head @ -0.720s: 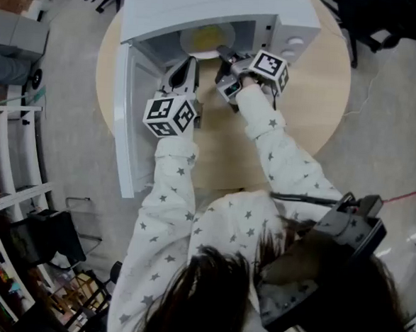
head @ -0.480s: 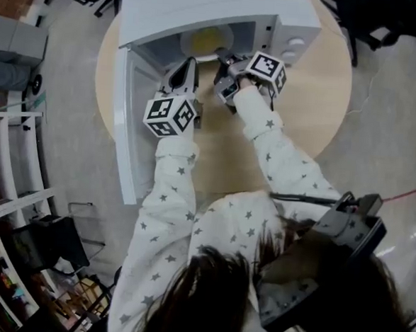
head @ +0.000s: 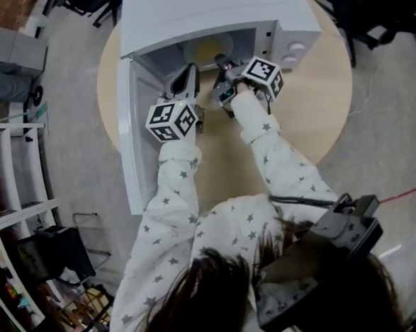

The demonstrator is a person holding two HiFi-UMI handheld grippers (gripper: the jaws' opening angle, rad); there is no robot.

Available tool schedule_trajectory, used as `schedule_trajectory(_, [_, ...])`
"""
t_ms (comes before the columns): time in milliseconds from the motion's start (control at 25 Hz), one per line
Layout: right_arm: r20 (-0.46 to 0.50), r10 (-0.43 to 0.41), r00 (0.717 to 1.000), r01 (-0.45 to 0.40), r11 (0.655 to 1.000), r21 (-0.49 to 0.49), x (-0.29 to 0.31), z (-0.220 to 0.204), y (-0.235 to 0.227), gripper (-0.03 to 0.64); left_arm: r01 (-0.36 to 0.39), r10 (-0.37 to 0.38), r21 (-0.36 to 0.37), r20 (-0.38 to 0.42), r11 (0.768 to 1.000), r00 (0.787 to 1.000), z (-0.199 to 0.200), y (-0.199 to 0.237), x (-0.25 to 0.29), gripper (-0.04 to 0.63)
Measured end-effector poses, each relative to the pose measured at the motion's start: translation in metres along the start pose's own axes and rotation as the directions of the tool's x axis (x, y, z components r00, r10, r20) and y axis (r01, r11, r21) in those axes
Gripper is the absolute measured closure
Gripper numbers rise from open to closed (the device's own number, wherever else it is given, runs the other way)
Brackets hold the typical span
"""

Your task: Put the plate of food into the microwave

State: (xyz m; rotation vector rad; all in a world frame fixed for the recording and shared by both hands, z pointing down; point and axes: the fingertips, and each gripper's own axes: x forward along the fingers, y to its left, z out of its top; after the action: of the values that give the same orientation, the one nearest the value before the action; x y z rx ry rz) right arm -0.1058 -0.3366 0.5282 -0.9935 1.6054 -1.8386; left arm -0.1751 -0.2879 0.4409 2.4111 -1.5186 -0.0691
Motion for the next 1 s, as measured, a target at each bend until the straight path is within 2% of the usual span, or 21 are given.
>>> schedule_trajectory(160, [0.006, -0.021, 1.0, 0.021, 1.0, -0.01, 0.001, 0.001, -0.001, 0.594, 0.002, -0.002, -0.005, 0.001, 1.0, 1.0, 0.001, -0.002, -0.002, 0.595])
schedule_trajectory(360, [-0.018, -0.035, 0.999, 0.034, 0.997, -0.068, 0.005, -0.002, 0.003, 0.594, 0.001, -0.001, -0.007, -0.002, 1.0, 1.0, 0.001, 0.002, -0.003, 0.595])
schedule_trajectory(600, [0.006, -0.013, 1.0, 0.013, 0.99, -0.14, 0.005, 0.005, 0.008, 0.585, -0.002, 0.002, -0.012, 0.0, 1.0, 1.0, 0.001, 0.004, -0.002, 0.595])
schedule_trajectory(640, [0.017, -0.006, 1.0, 0.009, 0.988, -0.152, 0.005, 0.007, 0.01, 0.535, -0.003, 0.003, -0.013, 0.001, 1.0, 1.0, 0.001, 0.004, -0.002, 0.595])
schedule_trajectory(720, [0.035, 0.013, 0.999, -0.008, 0.989, -0.145, 0.006, 0.012, 0.013, 0.5, -0.005, 0.005, -0.014, 0.003, 1.0, 1.0, 0.002, 0.006, -0.002, 0.595])
schedule_trajectory(760, [0.04, 0.02, 0.999, -0.014, 0.99, -0.142, 0.007, 0.013, 0.015, 0.443, -0.005, 0.005, -0.015, 0.004, 1.0, 1.0, 0.002, 0.006, -0.002, 0.595])
schedule_trajectory(840, [0.039, 0.029, 0.999, -0.023, 0.988, -0.15, 0.008, 0.014, 0.017, 0.421, -0.004, 0.004, -0.016, 0.005, 1.0, 1.0, 0.002, 0.006, -0.002, 0.595])
schedule_trajectory(880, [0.04, 0.032, 0.999, -0.026, 0.988, -0.152, 0.008, 0.014, 0.018, 0.354, -0.003, 0.003, -0.015, 0.004, 1.0, 1.0, 0.002, 0.006, -0.002, 0.595])
schedule_trajectory(1000, [0.041, 0.01, 0.999, -0.001, 0.978, -0.207, 0.009, 0.016, 0.02, 0.336, -0.001, 0.001, -0.016, 0.006, 1.0, 1.0, 0.003, 0.006, -0.003, 0.595])
